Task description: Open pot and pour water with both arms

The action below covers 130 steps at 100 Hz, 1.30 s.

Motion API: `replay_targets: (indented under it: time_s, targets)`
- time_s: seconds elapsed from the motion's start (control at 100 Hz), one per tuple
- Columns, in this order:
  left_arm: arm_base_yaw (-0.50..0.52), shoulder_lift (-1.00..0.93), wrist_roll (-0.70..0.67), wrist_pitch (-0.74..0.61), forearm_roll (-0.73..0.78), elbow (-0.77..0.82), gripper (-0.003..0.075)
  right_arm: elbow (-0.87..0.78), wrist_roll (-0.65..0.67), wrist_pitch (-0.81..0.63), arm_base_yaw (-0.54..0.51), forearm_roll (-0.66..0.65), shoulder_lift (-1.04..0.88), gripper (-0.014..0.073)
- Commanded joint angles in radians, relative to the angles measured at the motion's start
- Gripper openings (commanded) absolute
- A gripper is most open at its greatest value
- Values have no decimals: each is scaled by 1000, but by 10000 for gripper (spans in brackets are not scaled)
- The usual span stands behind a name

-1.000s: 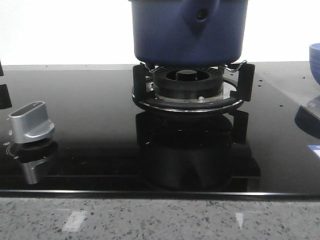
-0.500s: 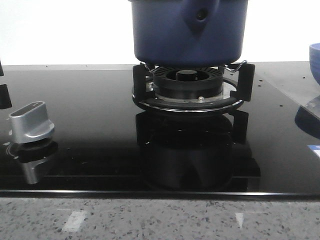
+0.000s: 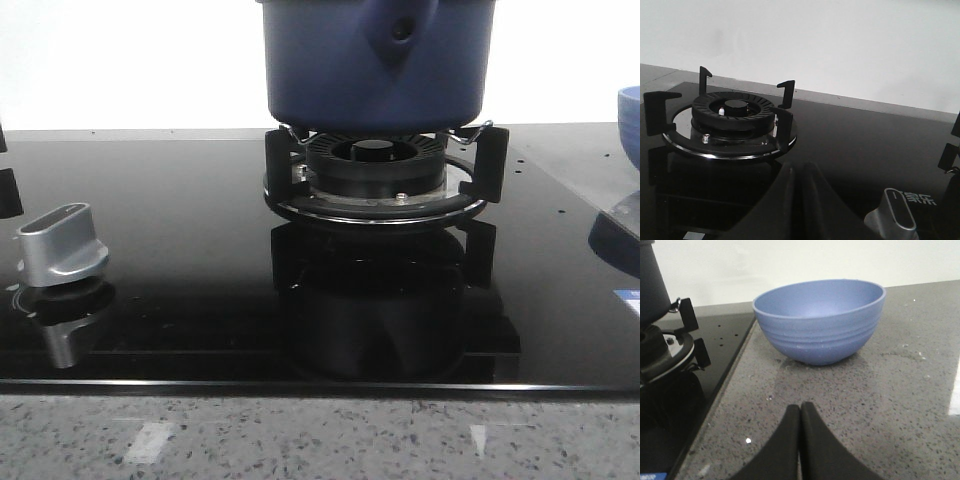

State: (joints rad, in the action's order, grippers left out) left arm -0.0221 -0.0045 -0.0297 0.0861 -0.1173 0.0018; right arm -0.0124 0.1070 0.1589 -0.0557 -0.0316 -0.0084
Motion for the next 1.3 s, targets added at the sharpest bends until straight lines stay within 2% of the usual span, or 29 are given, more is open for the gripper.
replay_targets:
  time_s: [0.0, 0.16, 0.25, 0.37, 0.46, 0.64, 0.84, 0.97, 1.04, 1.13, 1.29]
  targets:
    - [2, -27, -6, -75, -11, 31, -20, -25, -7, -112, 1, 26, -22, -67]
    - [2, -27, -6, -75, -56, 31, -20, -25, -7, -159, 1, 145, -22, -67]
    - [2, -27, -6, -75, -120, 31, -20, -25, -7, -222, 1, 240, -22, -67]
    - [2, -27, -6, -86, -210, 31, -20, -25, -7, -266, 1, 303, -22, -67]
    - [2, -27, -6, -92, -326, 31, -20, -25, -7, -261, 1, 342, -22, -67]
    - [2, -27, -6, -129, -652, 23, -20, -6, -7, -236, 1, 461, -22, -67]
    - [2, -9, -4, -73, -636, -82, -20, 129, -44, -27, 1, 423, 16, -55]
    - [2, 77, 10, 22, -546, -210, -20, 234, -58, 68, 1, 406, 138, -54]
    - [-1, 155, 62, 108, -527, -299, -20, 310, -117, 104, 1, 397, 222, -55]
    - [-11, 268, 198, 219, -538, -428, -20, 416, -199, 152, 1, 390, 331, -55]
    - [-47, 443, 439, 346, -622, -613, -20, 567, -225, 228, 1, 390, 466, -55]
